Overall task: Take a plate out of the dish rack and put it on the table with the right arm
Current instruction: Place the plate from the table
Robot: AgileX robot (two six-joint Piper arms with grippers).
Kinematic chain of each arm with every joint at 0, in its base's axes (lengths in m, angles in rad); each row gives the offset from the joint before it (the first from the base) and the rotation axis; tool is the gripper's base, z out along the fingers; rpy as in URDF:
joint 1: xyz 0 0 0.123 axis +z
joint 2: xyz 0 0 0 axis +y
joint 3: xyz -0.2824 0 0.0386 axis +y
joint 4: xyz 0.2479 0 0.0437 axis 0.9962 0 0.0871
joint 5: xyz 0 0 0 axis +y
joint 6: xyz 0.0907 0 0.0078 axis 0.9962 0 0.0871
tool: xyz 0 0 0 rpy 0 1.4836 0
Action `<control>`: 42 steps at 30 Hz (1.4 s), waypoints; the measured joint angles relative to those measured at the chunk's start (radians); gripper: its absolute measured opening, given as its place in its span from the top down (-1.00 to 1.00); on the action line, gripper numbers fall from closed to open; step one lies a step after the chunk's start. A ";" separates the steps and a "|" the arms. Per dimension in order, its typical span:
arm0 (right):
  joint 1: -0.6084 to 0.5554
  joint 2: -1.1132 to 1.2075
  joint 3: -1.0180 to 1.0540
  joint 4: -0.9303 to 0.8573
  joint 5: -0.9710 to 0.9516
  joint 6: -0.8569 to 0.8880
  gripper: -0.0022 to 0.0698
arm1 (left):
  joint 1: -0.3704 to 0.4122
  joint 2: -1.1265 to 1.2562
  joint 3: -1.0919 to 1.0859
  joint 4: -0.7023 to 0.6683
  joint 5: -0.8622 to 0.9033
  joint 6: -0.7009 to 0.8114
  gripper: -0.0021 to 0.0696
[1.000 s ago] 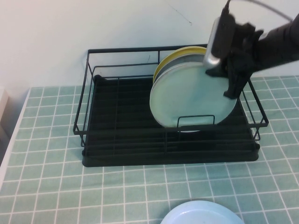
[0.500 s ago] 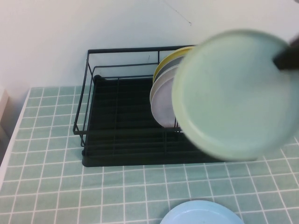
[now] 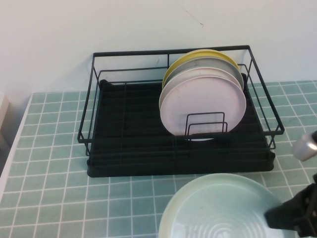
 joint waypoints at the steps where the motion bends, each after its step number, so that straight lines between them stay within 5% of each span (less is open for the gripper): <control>1: 0.000 0.013 0.010 0.027 -0.013 -0.046 0.73 | 0.000 0.000 0.000 0.000 0.000 0.000 0.95; 9: 0.000 0.158 0.021 0.148 -0.046 -0.255 0.73 | 0.000 0.000 0.000 0.000 0.000 0.000 0.95; 42: 0.000 0.260 0.020 0.141 -0.086 -0.483 0.69 | 0.000 0.000 0.000 0.000 0.000 0.000 0.95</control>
